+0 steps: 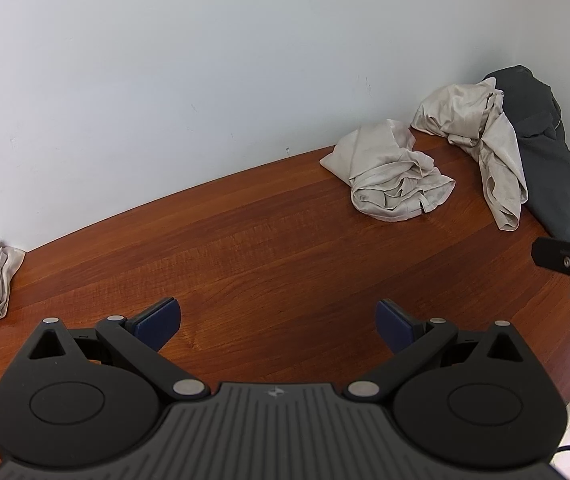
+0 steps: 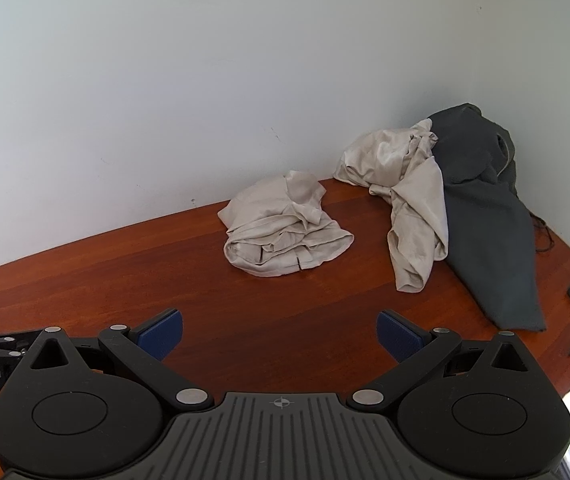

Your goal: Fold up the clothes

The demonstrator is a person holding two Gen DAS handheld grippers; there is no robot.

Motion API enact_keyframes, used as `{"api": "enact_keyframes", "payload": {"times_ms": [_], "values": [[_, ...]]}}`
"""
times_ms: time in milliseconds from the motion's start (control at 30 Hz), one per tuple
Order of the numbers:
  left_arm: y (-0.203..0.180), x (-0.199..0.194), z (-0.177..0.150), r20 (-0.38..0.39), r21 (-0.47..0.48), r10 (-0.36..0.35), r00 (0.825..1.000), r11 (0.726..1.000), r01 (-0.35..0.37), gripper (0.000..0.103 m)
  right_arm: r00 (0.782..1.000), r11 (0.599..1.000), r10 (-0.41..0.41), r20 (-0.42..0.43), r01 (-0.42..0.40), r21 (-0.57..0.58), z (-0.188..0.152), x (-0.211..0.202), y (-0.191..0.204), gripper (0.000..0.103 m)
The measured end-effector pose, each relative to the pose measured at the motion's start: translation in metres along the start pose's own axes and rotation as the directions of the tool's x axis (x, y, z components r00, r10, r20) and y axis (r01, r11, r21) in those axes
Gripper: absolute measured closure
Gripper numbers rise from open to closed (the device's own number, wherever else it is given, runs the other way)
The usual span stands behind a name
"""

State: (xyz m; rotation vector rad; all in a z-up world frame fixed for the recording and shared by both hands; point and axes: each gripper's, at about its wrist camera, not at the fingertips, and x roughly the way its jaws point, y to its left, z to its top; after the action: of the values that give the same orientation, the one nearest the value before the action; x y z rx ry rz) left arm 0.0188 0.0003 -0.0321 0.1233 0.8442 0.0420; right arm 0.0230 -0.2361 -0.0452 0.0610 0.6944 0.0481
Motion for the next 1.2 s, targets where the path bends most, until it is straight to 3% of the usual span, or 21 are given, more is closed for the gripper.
{"api": "enact_keyframes", "payload": {"times_ms": [267, 567, 700, 867, 1200], "values": [[-0.007, 0.011, 0.011, -0.008, -0.077, -0.032, 0.999, 0.997, 0.031, 0.0, 0.999, 0.998, 0.042, 0.014, -0.041, -0.053, 0.023, 0.035, -0.024, 0.001], [-0.03, 0.035, 0.029, -0.008, -0.158, 0.009, 1.0, 0.987, -0.01, 0.0, 0.992, 0.984, 0.123, -0.015, -0.124, -0.124, 0.055, 0.104, -0.061, 0.006], [-0.042, 0.046, 0.034, -0.014, -0.19, 0.04, 0.999, 0.981, -0.042, 0.0, 0.988, 0.977, 0.15, -0.036, -0.154, -0.148, 0.068, 0.143, -0.075, 0.013], [-0.053, 0.058, 0.042, -0.032, -0.21, 0.129, 0.991, 0.969, -0.133, 0.0, 0.981, 0.967, 0.186, -0.06, -0.194, -0.166, 0.086, 0.189, -0.089, 0.021], [-0.06, 0.071, 0.055, -0.031, -0.246, 0.199, 0.98, 0.948, -0.2, 0.0, 0.969, 0.961, 0.221, -0.111, -0.236, -0.145, 0.104, 0.285, -0.101, 0.03]]}}
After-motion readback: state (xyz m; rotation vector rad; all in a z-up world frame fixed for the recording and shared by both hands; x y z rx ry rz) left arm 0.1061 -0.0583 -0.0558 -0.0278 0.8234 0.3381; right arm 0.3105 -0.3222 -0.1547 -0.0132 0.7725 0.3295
